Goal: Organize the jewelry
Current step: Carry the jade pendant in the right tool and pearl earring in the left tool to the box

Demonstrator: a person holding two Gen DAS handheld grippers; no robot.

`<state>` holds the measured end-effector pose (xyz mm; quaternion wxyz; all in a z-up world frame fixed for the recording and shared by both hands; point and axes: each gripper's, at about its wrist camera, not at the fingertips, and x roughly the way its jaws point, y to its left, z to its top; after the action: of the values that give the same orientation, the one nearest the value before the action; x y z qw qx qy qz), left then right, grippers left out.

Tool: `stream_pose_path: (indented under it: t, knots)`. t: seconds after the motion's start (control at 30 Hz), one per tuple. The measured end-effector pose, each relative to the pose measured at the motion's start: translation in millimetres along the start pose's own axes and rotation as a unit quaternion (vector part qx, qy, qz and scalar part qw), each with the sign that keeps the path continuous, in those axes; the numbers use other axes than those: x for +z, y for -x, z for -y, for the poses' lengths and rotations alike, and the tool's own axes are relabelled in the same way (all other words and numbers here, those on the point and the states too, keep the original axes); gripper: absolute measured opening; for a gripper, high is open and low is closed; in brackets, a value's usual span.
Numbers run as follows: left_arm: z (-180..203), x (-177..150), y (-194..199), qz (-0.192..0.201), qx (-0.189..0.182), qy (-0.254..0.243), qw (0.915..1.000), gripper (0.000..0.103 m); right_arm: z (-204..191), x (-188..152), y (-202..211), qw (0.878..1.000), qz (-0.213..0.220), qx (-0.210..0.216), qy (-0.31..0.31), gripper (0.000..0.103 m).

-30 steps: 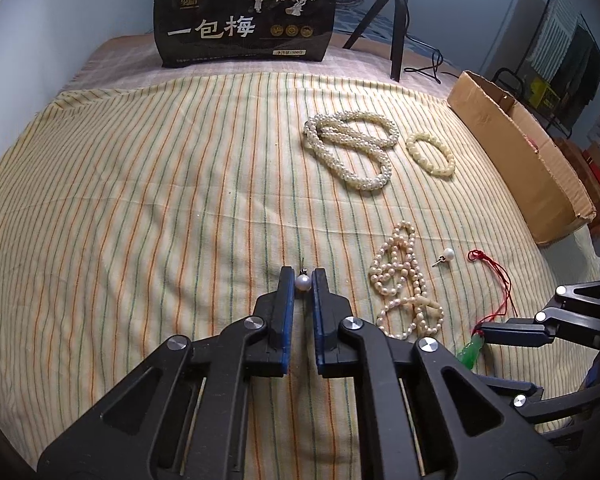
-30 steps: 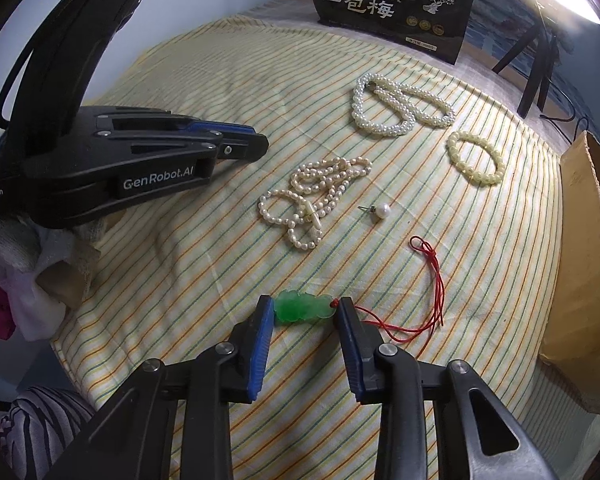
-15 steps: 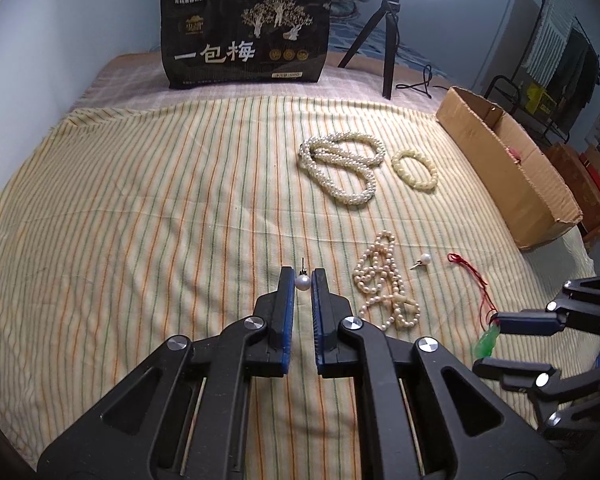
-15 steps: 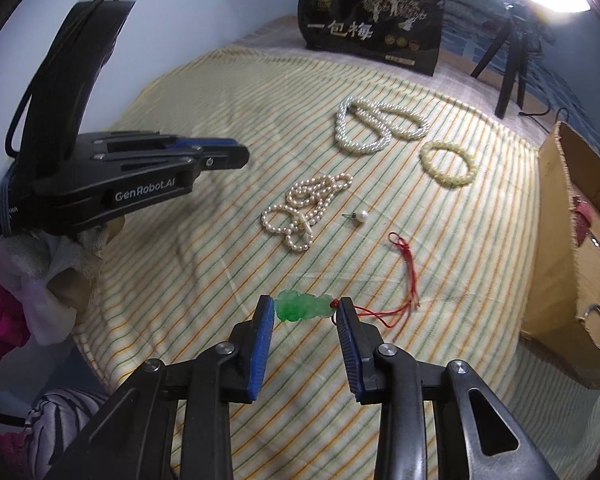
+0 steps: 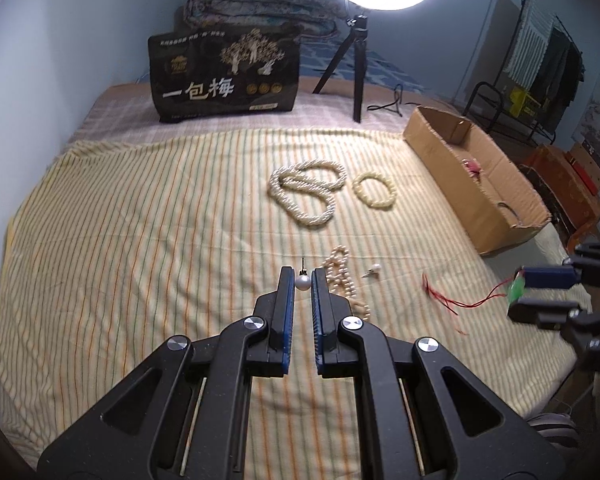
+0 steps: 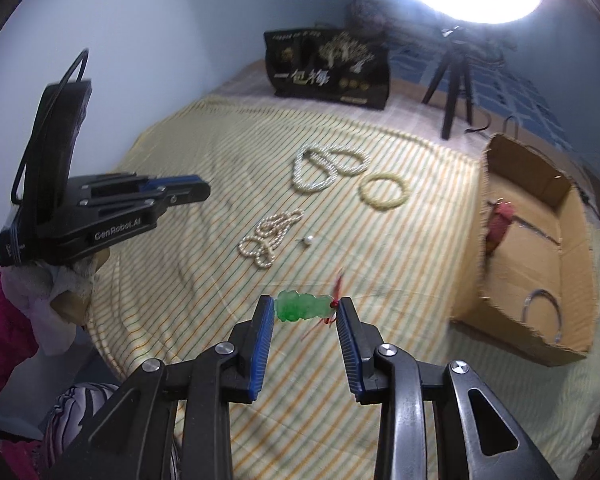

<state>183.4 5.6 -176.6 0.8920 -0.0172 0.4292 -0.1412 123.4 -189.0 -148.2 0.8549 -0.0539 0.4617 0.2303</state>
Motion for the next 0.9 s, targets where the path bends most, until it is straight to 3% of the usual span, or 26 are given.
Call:
stream_pose_path:
  t: [0.9]
  knots:
    - [113, 41, 20, 0.035, -0.068, -0.075, 0.9942, 0.006, 103, 14, 110, 0.992, 0.083, -0.084, -0.054, 0.032]
